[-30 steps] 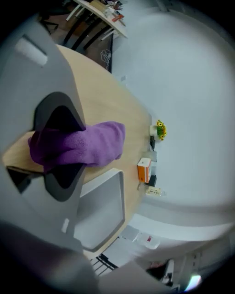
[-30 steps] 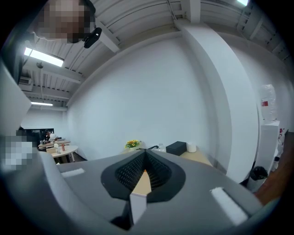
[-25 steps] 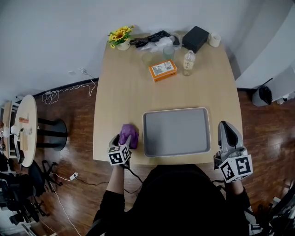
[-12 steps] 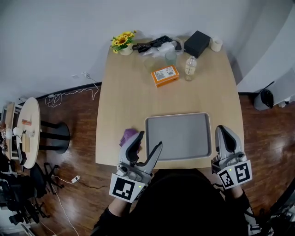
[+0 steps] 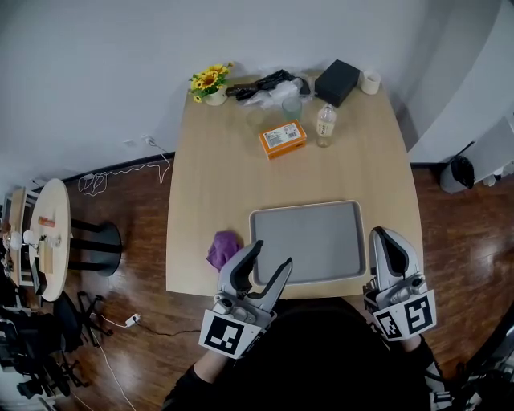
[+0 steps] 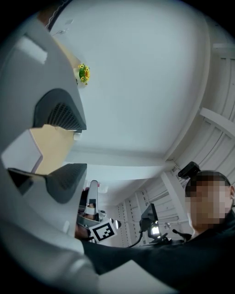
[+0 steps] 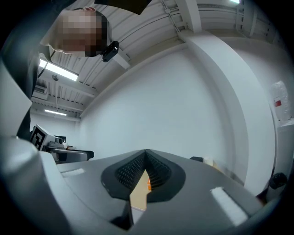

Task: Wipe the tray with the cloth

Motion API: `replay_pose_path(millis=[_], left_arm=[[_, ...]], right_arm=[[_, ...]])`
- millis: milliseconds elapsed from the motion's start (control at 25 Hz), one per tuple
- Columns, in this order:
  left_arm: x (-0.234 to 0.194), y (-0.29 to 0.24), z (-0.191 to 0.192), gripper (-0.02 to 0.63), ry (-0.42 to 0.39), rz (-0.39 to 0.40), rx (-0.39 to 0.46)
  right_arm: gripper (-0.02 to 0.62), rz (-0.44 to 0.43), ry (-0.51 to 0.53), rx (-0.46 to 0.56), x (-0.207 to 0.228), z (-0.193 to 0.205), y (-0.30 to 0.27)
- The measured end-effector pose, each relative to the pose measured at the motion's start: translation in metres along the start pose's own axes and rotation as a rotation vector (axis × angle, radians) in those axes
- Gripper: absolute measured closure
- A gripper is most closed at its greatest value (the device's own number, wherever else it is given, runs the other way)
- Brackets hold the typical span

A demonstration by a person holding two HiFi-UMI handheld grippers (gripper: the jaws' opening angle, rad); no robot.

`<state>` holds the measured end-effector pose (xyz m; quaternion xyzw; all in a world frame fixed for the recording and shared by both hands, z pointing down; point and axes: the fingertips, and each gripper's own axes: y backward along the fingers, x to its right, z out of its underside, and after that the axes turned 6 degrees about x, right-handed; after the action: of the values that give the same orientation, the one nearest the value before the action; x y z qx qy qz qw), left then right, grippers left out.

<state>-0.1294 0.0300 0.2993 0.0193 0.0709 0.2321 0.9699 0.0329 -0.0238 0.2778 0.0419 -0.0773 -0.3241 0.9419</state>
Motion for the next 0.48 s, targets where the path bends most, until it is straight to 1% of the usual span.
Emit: replay_pose_path(millis=[80,200,360,480], left_arm=[[-0.001,0.001,-0.003,0.394,-0.005,-0.001,0.015],[-0.001,0.001,-0.012,0.396,-0.021,0.012,0.079],[-0.001,0.001,-0.008,0.394,-0.017,0.002,0.039],[-0.002,0.002,-0.009,0.394,-0.015,-0.001,0.04]], right_arm=[[0.595,0.001,0.002,-0.001,0.0,-0.001,0.002],[0.595,0.0,0.004,-0.003,-0.001,-0.002,0.003],[0.595,-0.006,0.003,-0.008,-0.003,0.0,0.002],[0.595,-0.01,0.003,-0.01,-0.006,-0.001,0.001]])
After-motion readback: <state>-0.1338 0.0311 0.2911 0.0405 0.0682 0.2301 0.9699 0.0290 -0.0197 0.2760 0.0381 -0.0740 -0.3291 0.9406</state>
